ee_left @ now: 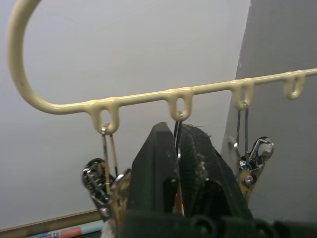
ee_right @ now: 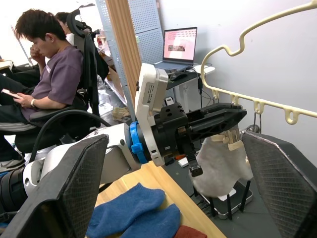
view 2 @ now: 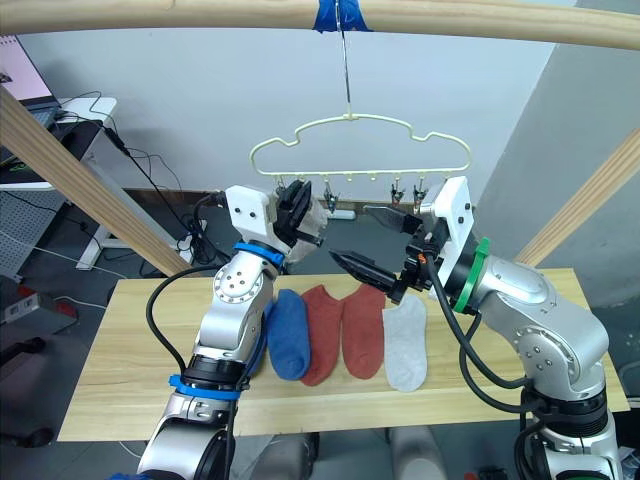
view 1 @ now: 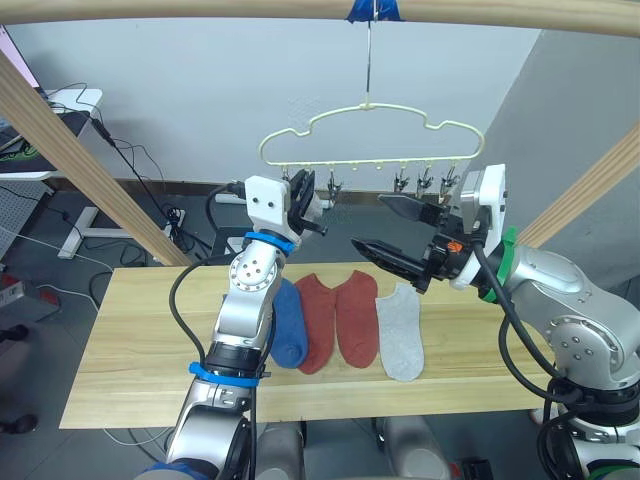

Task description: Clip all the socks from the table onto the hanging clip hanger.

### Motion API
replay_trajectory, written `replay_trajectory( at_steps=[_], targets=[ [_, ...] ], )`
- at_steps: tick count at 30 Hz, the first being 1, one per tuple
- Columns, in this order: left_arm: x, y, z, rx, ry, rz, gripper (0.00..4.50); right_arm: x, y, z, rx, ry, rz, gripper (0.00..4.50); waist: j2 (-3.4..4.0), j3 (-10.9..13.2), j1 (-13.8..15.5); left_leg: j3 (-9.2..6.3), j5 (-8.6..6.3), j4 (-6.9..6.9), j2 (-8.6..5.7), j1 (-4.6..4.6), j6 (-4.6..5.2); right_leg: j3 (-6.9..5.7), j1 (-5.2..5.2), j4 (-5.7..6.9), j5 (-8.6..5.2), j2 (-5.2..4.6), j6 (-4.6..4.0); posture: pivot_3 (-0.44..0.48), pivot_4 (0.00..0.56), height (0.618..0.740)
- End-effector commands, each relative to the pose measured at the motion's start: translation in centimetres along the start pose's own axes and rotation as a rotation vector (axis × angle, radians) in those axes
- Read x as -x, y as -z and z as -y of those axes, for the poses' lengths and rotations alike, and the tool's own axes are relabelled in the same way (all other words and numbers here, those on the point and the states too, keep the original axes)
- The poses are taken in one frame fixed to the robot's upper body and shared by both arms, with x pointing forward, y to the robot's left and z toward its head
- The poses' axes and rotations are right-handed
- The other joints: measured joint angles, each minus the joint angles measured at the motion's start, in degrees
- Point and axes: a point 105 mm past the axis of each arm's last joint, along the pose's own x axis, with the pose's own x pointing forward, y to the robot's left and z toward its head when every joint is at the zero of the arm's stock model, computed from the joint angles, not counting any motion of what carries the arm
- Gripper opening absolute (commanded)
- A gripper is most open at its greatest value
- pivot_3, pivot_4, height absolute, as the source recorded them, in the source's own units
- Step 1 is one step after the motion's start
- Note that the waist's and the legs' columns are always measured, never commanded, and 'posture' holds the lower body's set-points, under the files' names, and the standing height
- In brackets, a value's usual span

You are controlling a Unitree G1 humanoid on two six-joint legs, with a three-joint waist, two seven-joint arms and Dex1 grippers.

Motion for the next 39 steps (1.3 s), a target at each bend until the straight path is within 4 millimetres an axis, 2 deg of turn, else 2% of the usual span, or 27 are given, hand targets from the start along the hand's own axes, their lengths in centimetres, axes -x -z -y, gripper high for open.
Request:
replay_trajectory(
  at_steps=[1, 3, 6, 7, 9, 12, 15, 17, 19, 25, 29, 33, 39],
  targets=[
    [0.0, -1.2, -0.2, -0.008, -0.007, 0.047, 0.01, 0.0, -0.8, -0.4, 0.031, -0.012, 0.033, 4.5, 0.0, 0.0, 0.0, 0.0, 0.0, 0.0, 0.0, 0.0, 0.0, 0.0, 0.0, 0.01, 0.0, 0.0, 0.0, -0.169, 0.251, 0.74],
    [0.3, -1.2, -0.4, -0.014, 0.001, 0.038, 0.01, 0.1, 0.1, -0.1, 0.027, 0.002, 0.004, 4.5, 0.0, 0.0, 0.0, 0.0, 0.0, 0.0, 0.0, 0.0, 0.0, 0.0, 0.0, 0.01, 0.0, 0.0, 0.0, -0.165, 0.252, 0.74],
    [0.6, -0.7, -0.9, 0.012, 0.04, -0.038, 0.01, 1.1, 4.8, 1.4, 0.073, 0.06, -0.236, 4.5, 0.0, 0.0, 0.0, 0.0, 0.0, 0.0, 0.0, 0.01, 0.0, -0.01, 0.02, 0.01, 0.0, 0.0, 0.0, -0.165, 0.252, 0.74],
    [0.8, -0.4, -1.1, 0.066, 0.057, -0.081, 0.01, 1.8, 7.0, 2.2, 0.1, 0.084, -0.353, 4.5, 0.0, 0.0, 0.0, 0.0, 0.0, 0.01, 0.0, 0.01, 0.0, -0.01, 0.01, 0.0, 0.0, 0.0, 0.0, -0.165, 0.252, 0.74],
    [1.1, -0.3, -1.1, 0.139, 0.107, -0.143, 0.01, 3.1, 9.9, 3.4, 0.106, 0.128, -0.496, 4.5, 0.0, 0.0, 0.0, 0.01, 0.0, 0.04, -0.02, 0.02, 0.0, 0.01, 0.02, 0.01, 0.0, 0.0, 0.01, -0.153, 0.255, 0.74],
    [2.2, 0.3, -0.9, 0.319, 0.226, -0.293, 0.01, 4.3, 13.2, 5.1, 0.113, 0.153, -0.577, 4.5, 0.01, 0.0, -0.4, 0.03, 0.0, 0.08, 0.04, 0.1, 0.0, 0.02, 0.03, 0.11, -0.02, 0.05, 0.03, -0.146, 0.254, 0.74],
    [3.0, 0.3, -0.9, 0.432, 0.294, -0.38, 0.01, 4.8, 15.0, 5.8, 0.205, 0.132, -0.636, 4.5, 0.02, 0.0, -1.0, 0.03, 0.02, 0.08, 0.05, 0.18, 0.04, 0.02, 0.07, 0.18, -0.14, 0.08, 0.23, -0.146, 0.254, 0.74],
    [3.7, 0.6, -2.2, 0.507, 0.318, -0.457, 0.01, 5.2, 17.7, 6.3, 0.211, 0.123, -0.706, 4.5, 0.01, 0.0, -1.5, 0.03, 0.04, 0.1, 0.05, 0.21, 0.05, 0.03, 0.1, 0.18, -0.13, 0.09, 0.25, -0.135, 0.249, 0.74],
    [4.1, 0.5, -3.2, 0.583, 0.321, -0.498, 0.01, 4.9, 19.5, 6.7, 0.193, 0.136, -0.737, 4.5, -0.01, 0.0, -2.0, 0.09, 0.04, 0.12, 0.11, 0.34, 0.06, 0.03, 0.16, 0.19, -0.1, 0.12, 0.22, -0.137, 0.25, 0.74],
    [4.0, -0.4, -2.9, 0.762, 0.333, -0.537, 0.01, 4.7, 22.4, 6.4, 0.126, 0.129, -0.767, 4.5, 0.04, -0.1, -2.2, 0.11, 0.05, 0.15, 0.13, 0.35, 0.06, 0.07, 0.16, 0.21, -0.03, 0.14, 0.13, -0.137, 0.251, 0.74],
    [3.8, -0.8, -2.9, 0.799, 0.314, -0.522, 0.01, 4.8, 23.3, 6.4, 0.127, 0.126, -0.778, 4.5, 0.04, -0.1, -2.4, 0.12, 0.05, 0.18, 0.13, 0.36, 0.06, 0.1, 0.16, 0.21, 0.11, 0.14, -0.08, -0.126, 0.252, 0.74],
    [3.8, -1.4, -2.9, 0.838, 0.313, -0.504, 0.0, 4.4, 22.9, 6.4, 0.148, 0.122, -0.732, 3.54, 0.04, -0.1, -2.4, 0.12, 0.06, 0.2, 0.14, 0.36, 0.04, 0.1, 0.17, 0.22, 0.12, 0.14, -0.03, -0.121, 0.255, 0.74],
    [4.2, -1.4, -2.2, 0.826, 0.346, -0.522, 0.0, 4.3, 20.8, 6.1, 0.214, 0.103, -0.642, 1.32, 0.04, -0.1, -2.3, 0.14, 0.06, 0.2, 0.12, 0.34, 0.03, 0.15, 0.16, 0.2, 0.14, 0.13, -0.04, -0.125, 0.258, 0.74]
  ],
)
